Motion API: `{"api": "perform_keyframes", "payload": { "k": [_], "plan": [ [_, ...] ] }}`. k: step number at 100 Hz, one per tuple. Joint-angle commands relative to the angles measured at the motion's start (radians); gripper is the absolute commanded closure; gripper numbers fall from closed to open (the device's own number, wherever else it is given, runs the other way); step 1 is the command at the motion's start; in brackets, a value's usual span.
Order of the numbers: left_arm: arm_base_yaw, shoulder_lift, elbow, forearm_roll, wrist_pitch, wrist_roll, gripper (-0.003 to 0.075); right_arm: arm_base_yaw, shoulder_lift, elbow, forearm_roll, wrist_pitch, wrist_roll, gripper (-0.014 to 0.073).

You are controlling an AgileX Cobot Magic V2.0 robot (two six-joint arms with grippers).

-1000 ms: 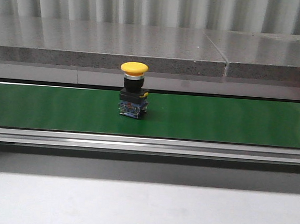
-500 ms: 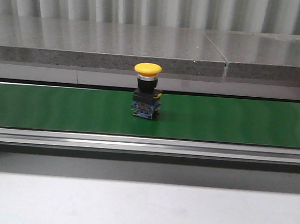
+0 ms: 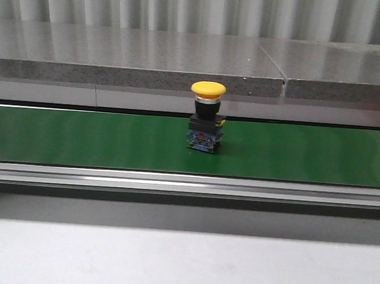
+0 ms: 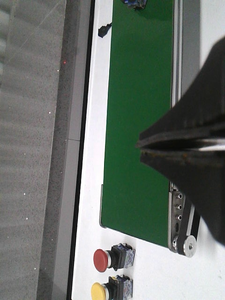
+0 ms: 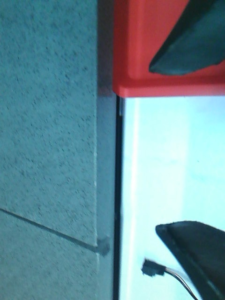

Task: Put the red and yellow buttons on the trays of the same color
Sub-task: 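Lower the red button into the red tray and open the right gripper, then grasp the yellow button on the belt with the right gripper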

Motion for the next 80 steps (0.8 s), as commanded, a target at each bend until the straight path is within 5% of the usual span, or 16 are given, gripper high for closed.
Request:
{"api": "perform_keyframes", "payload": {
  "k": [1,47,80],
  "plan": [
    [-0.007,0.013,-0.023,0.0,-0.073,-0.004,0.0741,0.024,-0.102,0.037,0.002,0.048,-0.012,-0.0034],
    [-0.007,0.013,-0.023,0.0,-0.073,-0.004,0.0741,0.361,-0.313,0.461,-0.093,-0.004,-0.02,-0.0034],
    [-0.007,0.013,-0.023,0.0,-0.073,-0.004,0.0741,0.574,-0.326,0.494,-0.161,-0.071,-0.02,-0.0034]
  ]
}}
